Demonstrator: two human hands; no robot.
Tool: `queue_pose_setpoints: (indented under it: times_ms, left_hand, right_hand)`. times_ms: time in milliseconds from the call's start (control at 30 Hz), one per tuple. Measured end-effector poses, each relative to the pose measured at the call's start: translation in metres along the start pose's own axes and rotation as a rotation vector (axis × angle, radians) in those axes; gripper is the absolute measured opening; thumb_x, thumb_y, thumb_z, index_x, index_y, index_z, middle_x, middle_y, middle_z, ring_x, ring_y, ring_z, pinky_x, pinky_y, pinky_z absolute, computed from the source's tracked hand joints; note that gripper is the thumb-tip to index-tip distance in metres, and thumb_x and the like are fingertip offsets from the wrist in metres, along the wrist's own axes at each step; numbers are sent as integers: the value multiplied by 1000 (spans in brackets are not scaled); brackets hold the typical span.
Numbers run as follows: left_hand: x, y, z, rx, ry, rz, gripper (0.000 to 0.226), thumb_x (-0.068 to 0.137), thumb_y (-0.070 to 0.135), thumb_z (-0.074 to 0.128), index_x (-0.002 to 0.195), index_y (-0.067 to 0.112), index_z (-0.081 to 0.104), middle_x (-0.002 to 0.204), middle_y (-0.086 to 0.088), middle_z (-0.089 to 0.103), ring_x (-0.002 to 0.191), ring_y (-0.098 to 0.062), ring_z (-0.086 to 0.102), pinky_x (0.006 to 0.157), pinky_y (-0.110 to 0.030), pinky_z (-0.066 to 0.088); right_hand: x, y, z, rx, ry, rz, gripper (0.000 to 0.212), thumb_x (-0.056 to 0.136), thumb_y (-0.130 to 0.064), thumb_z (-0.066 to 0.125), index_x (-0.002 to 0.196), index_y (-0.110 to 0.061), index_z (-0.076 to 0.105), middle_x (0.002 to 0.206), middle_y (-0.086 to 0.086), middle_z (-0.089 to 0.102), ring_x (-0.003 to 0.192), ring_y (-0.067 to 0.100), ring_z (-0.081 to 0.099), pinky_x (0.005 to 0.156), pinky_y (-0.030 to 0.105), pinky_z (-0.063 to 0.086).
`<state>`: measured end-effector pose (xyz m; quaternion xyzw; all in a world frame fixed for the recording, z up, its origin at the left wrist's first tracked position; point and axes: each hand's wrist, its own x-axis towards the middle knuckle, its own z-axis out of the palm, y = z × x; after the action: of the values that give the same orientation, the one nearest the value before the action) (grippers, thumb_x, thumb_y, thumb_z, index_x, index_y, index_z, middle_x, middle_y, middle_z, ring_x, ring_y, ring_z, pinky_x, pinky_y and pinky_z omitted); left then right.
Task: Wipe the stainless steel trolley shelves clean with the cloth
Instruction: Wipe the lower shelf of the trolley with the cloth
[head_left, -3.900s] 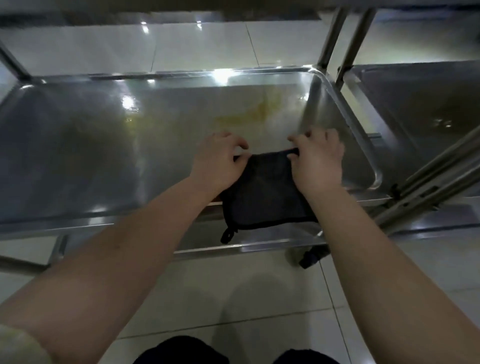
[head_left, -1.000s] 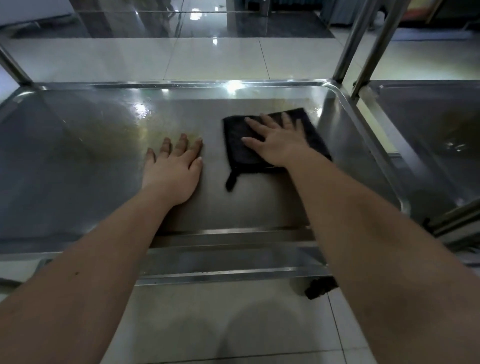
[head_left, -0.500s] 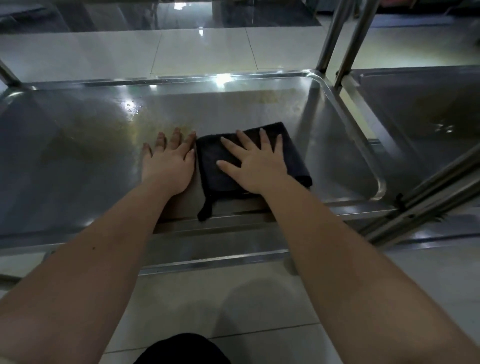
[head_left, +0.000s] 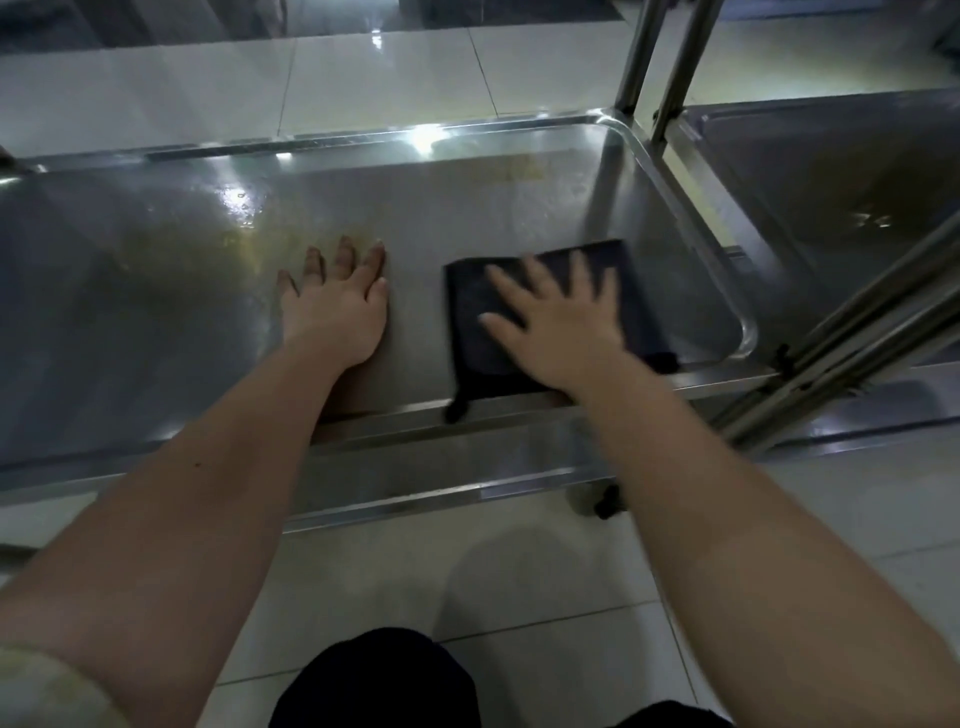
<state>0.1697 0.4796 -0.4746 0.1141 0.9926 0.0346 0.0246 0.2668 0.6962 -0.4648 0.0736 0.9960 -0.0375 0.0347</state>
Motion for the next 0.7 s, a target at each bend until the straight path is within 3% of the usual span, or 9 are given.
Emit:
queue_pose_setpoints:
  times_ms: [133, 233, 333, 433, 533, 700]
  left_hand:
    - [-1, -4, 0, -11, 5, 3, 52, 105, 41, 17, 156, 38, 10, 165, 1, 6, 150, -33, 5, 117, -59, 5]
    - [-1, -2, 0, -9, -3, 7, 52, 104, 43, 18, 155, 39, 10, 165, 2, 5, 150, -32, 4, 118, -58, 4]
    - [0, 2, -1, -24, -12, -9, 52, 104, 44, 17, 155, 40, 10, 165, 2, 4, 151, -32, 3, 118, -58, 2]
    - [-1, 8, 1, -24, -17, -8, 53, 104, 44, 16, 155, 39, 8, 165, 2, 2, 151, -33, 2, 118, -59, 0]
    - [0, 7, 2, -35, -18, -7, 52, 104, 43, 18, 155, 39, 9, 165, 2, 2, 151, -32, 0, 118, -60, -1]
    - [6, -1, -4, -133, -68, -4, 50, 106, 35, 20, 155, 38, 14, 165, 2, 4, 151, -27, 0, 117, -56, -3]
  right_hand:
    - [-5, -49, 3, 29, -27, -138, 62, 93, -73, 17, 151, -53, 3, 164, -11, -1, 149, 37, -10, 113, 63, -12]
    - [-2, 11, -1, 28, 10, -35, 63, 91, -76, 21, 149, -56, 7, 164, -13, 4, 150, 34, -4, 116, 60, -9]
    - [-9, 98, -12, 13, -56, 161, 65, 89, -78, 17, 149, -57, 3, 164, -15, -1, 150, 32, -6, 117, 58, -7]
    - [-21, 127, -16, -24, -99, 238, 64, 90, -76, 9, 149, -56, -3, 164, -14, -8, 150, 32, -10, 117, 59, -9]
    - [-17, 80, -10, 24, -55, 244, 62, 92, -73, 12, 150, -54, -3, 163, -13, -9, 149, 36, -12, 115, 62, -9]
    - [-13, -67, 7, 34, 4, -10, 63, 94, -70, 13, 152, -48, 1, 165, -7, -3, 147, 43, -11, 111, 67, -10]
